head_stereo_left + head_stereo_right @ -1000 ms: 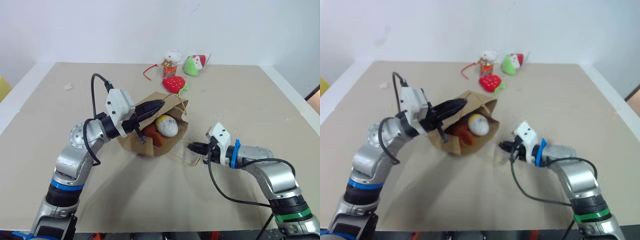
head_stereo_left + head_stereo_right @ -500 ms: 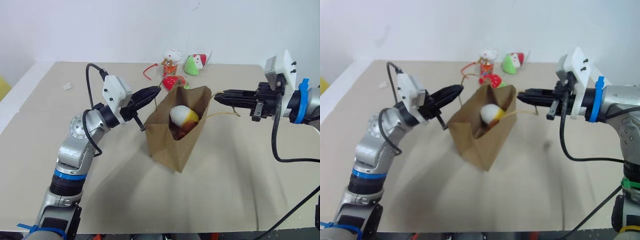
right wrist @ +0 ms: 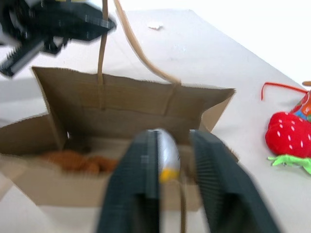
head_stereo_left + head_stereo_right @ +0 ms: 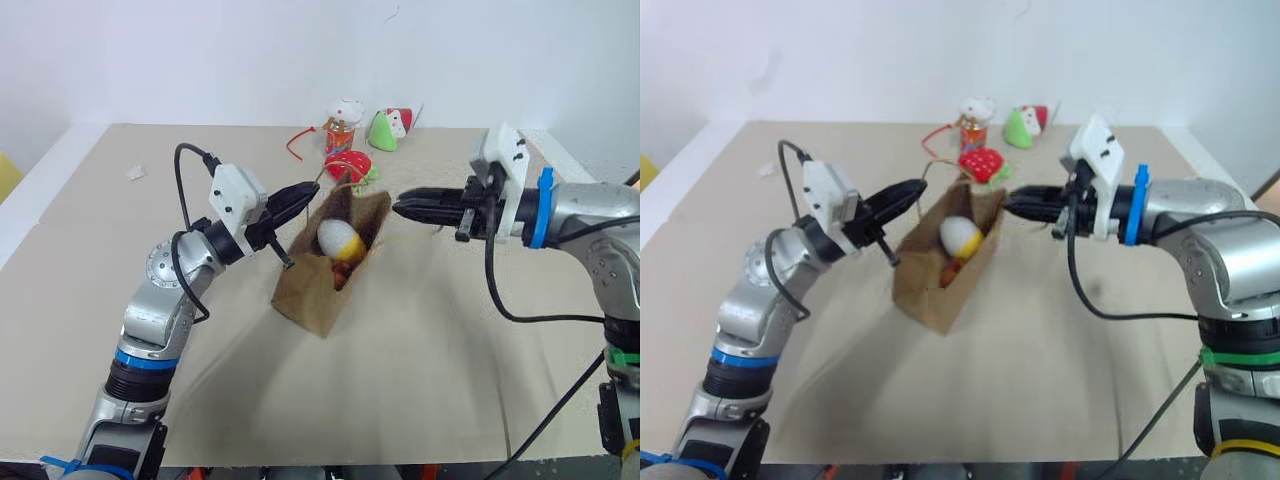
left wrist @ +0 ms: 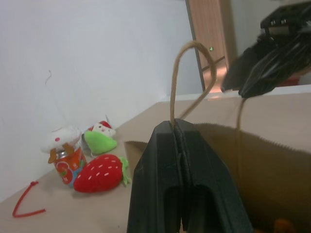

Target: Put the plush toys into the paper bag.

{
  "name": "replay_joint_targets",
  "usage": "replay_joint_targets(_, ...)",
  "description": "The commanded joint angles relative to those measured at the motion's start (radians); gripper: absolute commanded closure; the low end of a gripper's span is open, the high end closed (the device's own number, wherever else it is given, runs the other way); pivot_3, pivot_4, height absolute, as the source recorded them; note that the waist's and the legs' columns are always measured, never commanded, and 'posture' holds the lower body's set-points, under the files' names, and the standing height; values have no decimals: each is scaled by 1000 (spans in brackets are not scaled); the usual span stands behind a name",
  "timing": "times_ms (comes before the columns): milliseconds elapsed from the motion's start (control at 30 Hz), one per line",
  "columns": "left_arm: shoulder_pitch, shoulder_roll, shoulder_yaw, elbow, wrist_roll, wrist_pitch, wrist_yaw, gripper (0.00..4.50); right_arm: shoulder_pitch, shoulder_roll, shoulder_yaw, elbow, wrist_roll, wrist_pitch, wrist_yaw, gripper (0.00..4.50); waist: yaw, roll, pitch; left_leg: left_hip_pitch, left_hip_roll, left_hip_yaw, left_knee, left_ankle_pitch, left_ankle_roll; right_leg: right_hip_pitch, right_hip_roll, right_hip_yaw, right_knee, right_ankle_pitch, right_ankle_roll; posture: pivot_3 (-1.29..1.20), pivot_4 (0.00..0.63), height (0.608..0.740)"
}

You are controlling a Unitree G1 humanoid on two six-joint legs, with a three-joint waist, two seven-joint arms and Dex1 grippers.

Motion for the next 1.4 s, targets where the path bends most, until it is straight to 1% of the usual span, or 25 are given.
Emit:
replay_joint_targets(33, -7, 20, 14, -40, -1, -4, -8, 4500, -33, 5, -63, -7, 40, -1, 0, 2017, 0, 0, 0, 0, 0, 0, 0, 0, 0, 0, 0, 0, 0, 0, 0, 0, 150, 740)
replay_joint_targets(67, -7, 24, 15, -40, -4, 0, -11, 4500, -39, 10, -76, -4, 52, 2, -6, 1460, 0, 0, 0, 0, 0, 0, 0, 0, 0, 0, 0, 0, 0, 0, 0, 0, 150, 740)
replay_joint_targets(100, -5, 31, 17, -41, -13, 8, -15, 4500, -45, 13, -99, 5, 65, -1, -12, 1229, 0, 0, 0, 0, 0, 0, 0, 0, 0, 0, 0, 0, 0, 0, 0, 0, 150, 740)
replay_joint_targets(200, -7, 44, 26, -40, -29, 20, -29, 3692, -51, -9, -165, 42, 102, 20, -9, 144, 0, 0, 0, 0, 0, 0, 0, 0, 0, 0, 0, 0, 0, 0, 0, 0, 150, 740)
replay_joint_targets(233, -8, 48, 28, -38, -31, 21, -32, 3290, -44, -30, -180, 56, 106, 28, 3, 0, 0, 0, 0, 0, 0, 0, 0, 0, 0, 0, 0, 0, 0, 0, 0, 0, 150, 740)
replay_joint_targets(267, -10, 52, 29, -36, -32, 21, -36, 3181, -23, -67, -201, 75, 111, 37, 36, 0, 0, 0, 0, 0, 0, 0, 0, 0, 0, 0, 0, 0, 0, 0, 0, 0, 150, 740)
replay_joint_targets(367, -15, 63, 31, -28, -33, 16, -48, 3181, 67, -192, -221, 119, 93, 40, 146, 0, 5, 0, 0, 0, -1, 0, 0, 0, 0, 0, -1, -1, 0, 0, 0, 0, 150, 740)
replay_joint_targets(433, -19, 67, 36, -24, -45, 23, -56, 3181, 121, -243, -221, 125, 87, 35, 186, 0, 4, 0, 0, -1, -1, 0, 0, 0, 1, 0, -2, -1, 0, -1, 0, 0, 150, 740)
replay_joint_targets(500, -22, 73, 54, -31, -86, 39, -79, 2624, 167, -252, -223, 79, 121, 61, 199, 0, 0, 0, 0, 0, -1, 1, 0, -1, 1, 0, -2, 0, 0, -1, 0, 0, 150, 740)
replay_joint_targets(533, -23, 75, 67, -39, -115, 52, -89, 2445, 182, -250, -225, 51, 141, 77, 200, 0, -3, 0, 0, 0, -1, 2, 0, -1, 1, 0, -2, 1, 0, -1, 0, 0, 150, 740)
replay_joint_targets(600, -24, 92, 96, -57, -170, 90, -105, 1541, 203, -244, -227, 11, 168, 107, 191, 0, -5, 1, 0, 1, 1, 1, 0, -1, 1, 0, 0, 1, 0, 0, -1, 0, 150, 740)
replay_joint_targets(633, -22, 106, 109, -65, -193, 107, -117, 1332, 213, -244, -223, -2, 171, 112, 189, 0, -5, 1, 0, 1, 1, 1, 0, -1, 1, 0, 1, 0, 1, 0, -1, 0, 150, 740)
replay_joint_targets(667, -18, 123, 122, -74, -215, 124, -128, 643, 225, -244, -218, -16, 172, 112, 190, 0, -5, 1, 0, 2, 2, 0, 0, -1, 1, 0, 2, 0, 1, 0, -1, 0, 150, 740)
replay_joint_targets(733, -8, 154, 153, -91, -262, 161, -141, 184, 243, -235, -208, -40, 177, 115, 183, 0, -4, 1, 0, 2, 4, 0, 0, 0, 1, 0, 4, -1, 1, 0, -2, 0, 150, 740)
replay_joint_targets(767, 4, 178, 172, -105, -288, 186, -151, 57, 250, -225, -198, -58, 187, 122, 177, 402, -4, 1, 0, 2, 4, 0, 0, 0, 1, 0, 4, -2, 1, 0, -2, 0, 150, 740)
replay_joint_targets(867, 38, 232, 204, -142, -341, 240, -176, 0, 260, -198, -177, -108, 232, 157, 164, 1232, -4, 1, 0, 2, 4, 0, 0, 0, 0, 0, 3, -1, 1, 0, -2, 0, 150, 740)
replay_joint_targets(933, 74, 273, 216, -165, -358, 261, -201, 0, 258, -175, -168, -143, 260, 173, 150, 2284, -5, 1, 0, 2, 4, 1, 0, 0, 0, 0, 3, 0, 1, 0, -2, 0, 150, 740)
replay_joint_targets(967, 100, 295, 222, -175, -359, 263, -219, 0, 258, -166, -163, -156, 270, 178, 147, 2478, -3, 1, 0, 2, 4, 1, 0, 0, 0, 0, 3, -1, 1, 0, -2, 0, 150, 740)
replay_joint_targets(1000, 122, 312, 227, -183, -362, 269, -234, 0, 259, -160, -156, -170, 279, 183, 145, 2828, -2, 1, 0, 2, 3, 1, 0, 0, 0, 0, 3, -1, 1, 0, -2, 0, 150, 740)
replay_joint_targets(1033, 147, 329, 233, -197, -379, 291, -245, 0, 266, -152, -141, -195, 288, 185, 144, 2828, -1, 1, 0, 2, 3, 1, 0, 0, 0, 0, 3, -1, 1, -1, -2, 0, 150, 740)
replay_joint_targets(1067, 173, 343, 228, -220, -398, 312, -255, 0, 269, -135, -124, -220, 301, 188, 137, 3201, -1, 1, 0, 1, 3, 1, 0, 0, 0, 0, 2, -1, 1, -1, -2, 0, 150, 740)
replay_joint_targets(1133, 207, 357, 215, -262, -436, 348, -263, 0, 263, -92, -93, -260, 311, 183, 104, 3775, 0, 0, 0, 1, 2, 1, 0, 0, 0, 0, 1, -1, 1, -2, -5, 0, 150, 740)
replay_joint_targets(1167, 218, 361, 208, -278, -449, 360, -263, 0, 256, -70, -81, -273, 312, 181, 84, 4414, 0, 0, 0, 1, 2, 1, 0, 0, 0, 0, 0, -1, 0, -3, -6, 0, 150, 740)
replay_joint_targets(1300, 252, 352, 170, -312, -431, 368, -249, 0, 227, 31, -11, -317, 308, 189, -18, 4414, 0, 0, 0, 1, 2, 1, 1, 0, 0, 0, 0, -1, 1, -3, -6, 0, 150, 740)
replay_joint_targets(1400, 255, 338, 151, -302, -408, 355, -238, 0, 217, 86, 62, -318, 250, 159, -62, 4414, 0, -2, -1, 2, 2, 1, 1, 0, 0, 1, 0, -1, 0, -3, -6, 0, 150, 740)
